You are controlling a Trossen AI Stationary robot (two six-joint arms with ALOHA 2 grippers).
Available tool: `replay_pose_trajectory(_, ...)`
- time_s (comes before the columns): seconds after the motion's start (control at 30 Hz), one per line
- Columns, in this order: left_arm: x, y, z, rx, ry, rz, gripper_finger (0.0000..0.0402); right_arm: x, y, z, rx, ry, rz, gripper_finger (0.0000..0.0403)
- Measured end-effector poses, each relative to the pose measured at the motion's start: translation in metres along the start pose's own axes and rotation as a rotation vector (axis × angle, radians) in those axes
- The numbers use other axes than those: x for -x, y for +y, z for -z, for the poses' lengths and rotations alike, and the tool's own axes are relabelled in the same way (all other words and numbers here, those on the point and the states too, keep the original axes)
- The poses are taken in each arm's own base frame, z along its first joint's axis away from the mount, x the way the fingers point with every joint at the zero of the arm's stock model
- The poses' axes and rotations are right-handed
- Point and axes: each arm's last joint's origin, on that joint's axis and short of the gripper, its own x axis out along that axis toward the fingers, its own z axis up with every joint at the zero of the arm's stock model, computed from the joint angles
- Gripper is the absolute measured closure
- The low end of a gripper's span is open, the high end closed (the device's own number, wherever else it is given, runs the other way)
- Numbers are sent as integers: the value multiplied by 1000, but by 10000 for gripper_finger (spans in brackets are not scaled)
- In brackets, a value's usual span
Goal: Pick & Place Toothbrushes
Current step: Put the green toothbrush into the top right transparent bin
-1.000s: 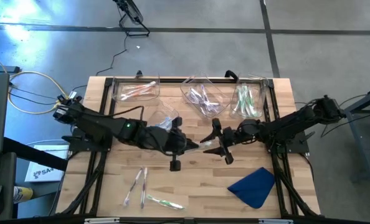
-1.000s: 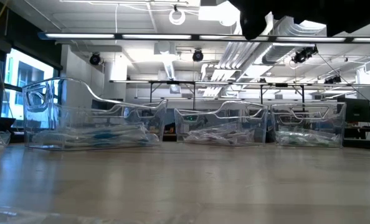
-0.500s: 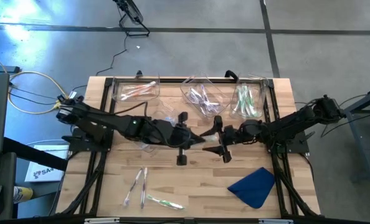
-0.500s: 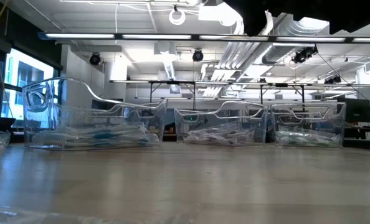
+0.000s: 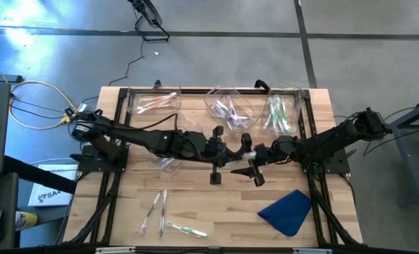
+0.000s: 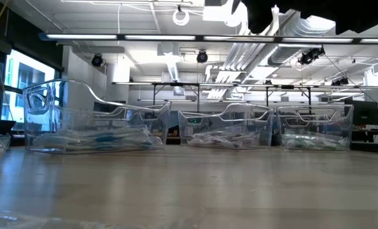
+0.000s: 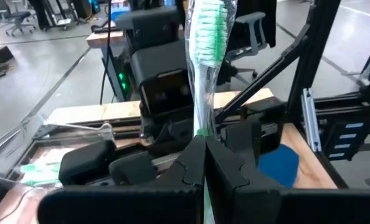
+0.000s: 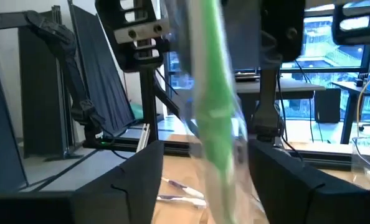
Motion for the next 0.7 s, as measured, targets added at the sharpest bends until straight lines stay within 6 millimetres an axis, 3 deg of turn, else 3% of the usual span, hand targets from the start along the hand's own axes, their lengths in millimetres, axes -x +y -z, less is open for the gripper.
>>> replay_pose_trajectory(0.53, 0, -1, 1, -57, 7, 4, 401, 0, 0, 3, -3, 29, 5, 380)
replay_pose_trajectory(0.7, 0, -1, 1, -58, 9, 5, 401, 0, 0, 4, -12, 41, 6, 384)
